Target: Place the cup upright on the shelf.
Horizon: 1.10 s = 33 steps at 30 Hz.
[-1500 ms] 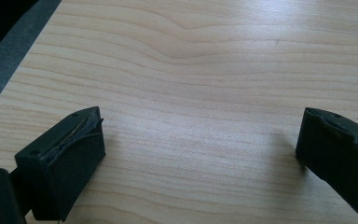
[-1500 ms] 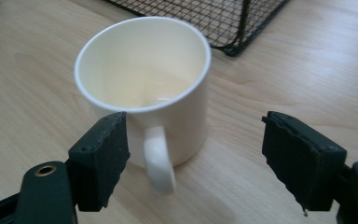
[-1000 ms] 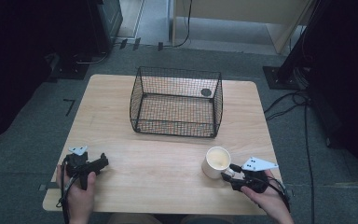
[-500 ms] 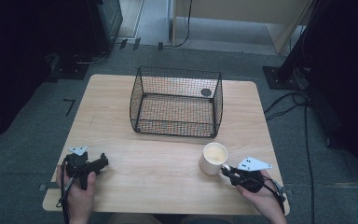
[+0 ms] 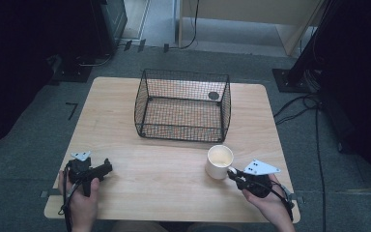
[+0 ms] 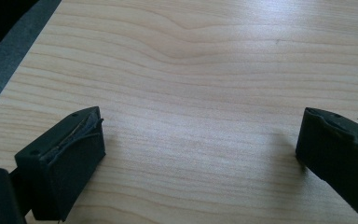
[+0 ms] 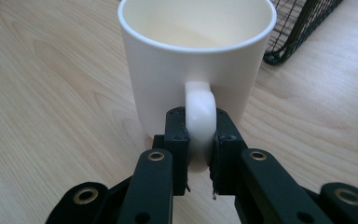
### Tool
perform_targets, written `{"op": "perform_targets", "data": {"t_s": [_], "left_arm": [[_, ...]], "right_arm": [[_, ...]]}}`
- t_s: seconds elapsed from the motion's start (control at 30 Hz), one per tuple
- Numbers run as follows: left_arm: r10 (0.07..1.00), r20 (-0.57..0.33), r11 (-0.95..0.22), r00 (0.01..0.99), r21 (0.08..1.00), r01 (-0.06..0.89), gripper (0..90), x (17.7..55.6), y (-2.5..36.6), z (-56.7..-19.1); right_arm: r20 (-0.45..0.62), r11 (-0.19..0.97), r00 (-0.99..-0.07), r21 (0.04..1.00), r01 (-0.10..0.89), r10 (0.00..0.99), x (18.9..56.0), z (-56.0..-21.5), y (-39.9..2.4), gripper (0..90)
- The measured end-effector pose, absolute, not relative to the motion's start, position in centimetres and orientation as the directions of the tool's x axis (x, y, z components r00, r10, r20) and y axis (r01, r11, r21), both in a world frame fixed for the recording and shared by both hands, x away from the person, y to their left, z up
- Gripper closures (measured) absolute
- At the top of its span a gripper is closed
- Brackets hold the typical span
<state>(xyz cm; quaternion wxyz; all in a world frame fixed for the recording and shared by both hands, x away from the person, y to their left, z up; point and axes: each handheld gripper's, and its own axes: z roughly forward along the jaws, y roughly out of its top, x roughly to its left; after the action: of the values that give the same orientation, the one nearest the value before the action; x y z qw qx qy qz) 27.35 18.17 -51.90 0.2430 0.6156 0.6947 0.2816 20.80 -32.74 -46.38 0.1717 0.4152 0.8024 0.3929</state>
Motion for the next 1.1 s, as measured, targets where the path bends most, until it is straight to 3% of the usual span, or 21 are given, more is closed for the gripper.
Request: {"op": "perform_targets", "data": {"t_s": [1.1], "left_arm": [[0.992, 0.007, 0.085, -0.125, 0.692, 0.717, 1.2, 27.4, 18.2, -51.9]], "right_arm": [[-0.001, 0.373, -0.669, 0.831, 0.413, 0.743, 24.9, -37.2, -28.3, 80.4]]}}
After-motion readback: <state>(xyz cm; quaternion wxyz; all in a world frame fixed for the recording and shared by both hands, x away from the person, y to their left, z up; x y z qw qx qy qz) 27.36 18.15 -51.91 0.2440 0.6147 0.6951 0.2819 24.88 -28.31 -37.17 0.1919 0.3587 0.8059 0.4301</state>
